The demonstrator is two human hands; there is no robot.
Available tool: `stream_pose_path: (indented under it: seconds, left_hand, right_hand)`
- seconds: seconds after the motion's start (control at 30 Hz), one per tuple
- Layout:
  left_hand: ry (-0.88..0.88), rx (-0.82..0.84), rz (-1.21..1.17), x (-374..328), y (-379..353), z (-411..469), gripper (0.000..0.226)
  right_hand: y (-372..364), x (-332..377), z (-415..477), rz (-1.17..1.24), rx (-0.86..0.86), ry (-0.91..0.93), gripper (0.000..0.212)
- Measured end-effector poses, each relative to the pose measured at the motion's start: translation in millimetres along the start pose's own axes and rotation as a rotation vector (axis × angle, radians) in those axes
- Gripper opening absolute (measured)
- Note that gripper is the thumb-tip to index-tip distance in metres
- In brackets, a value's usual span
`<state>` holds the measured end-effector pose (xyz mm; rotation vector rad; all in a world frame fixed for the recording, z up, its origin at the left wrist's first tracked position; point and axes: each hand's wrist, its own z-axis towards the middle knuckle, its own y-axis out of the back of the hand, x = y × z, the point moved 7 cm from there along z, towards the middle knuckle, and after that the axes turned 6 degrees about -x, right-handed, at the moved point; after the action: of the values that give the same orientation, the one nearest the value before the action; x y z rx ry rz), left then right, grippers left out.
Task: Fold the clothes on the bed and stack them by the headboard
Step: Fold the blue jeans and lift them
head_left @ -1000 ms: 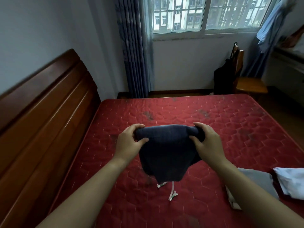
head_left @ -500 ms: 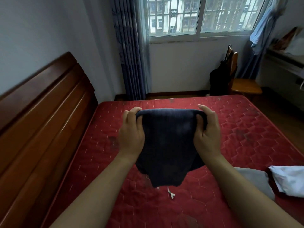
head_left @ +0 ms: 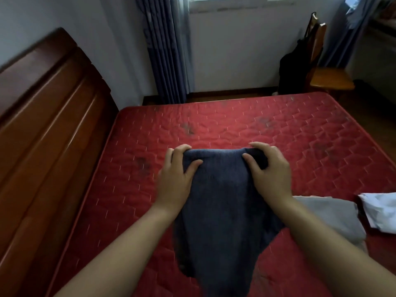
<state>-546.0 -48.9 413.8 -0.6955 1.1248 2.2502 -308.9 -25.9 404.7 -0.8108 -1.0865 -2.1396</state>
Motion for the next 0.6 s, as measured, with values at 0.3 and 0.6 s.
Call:
stream_pose_path:
  seconds: [0.3,0.6]
  left_hand:
    - [0.07,0.37,0.471,190.7,-163.6,-17.0,0.075]
    - [0.133,0.783,0.703,292.0,-246.0,-200.4,0.056]
  right_hand:
    - [-184.9,-168.4,-1.8,-0.241,0.484,-0.054,0.06]
    - [-238.3,-284.7,-182.1,-0.297,0.772,-0.101,0.048]
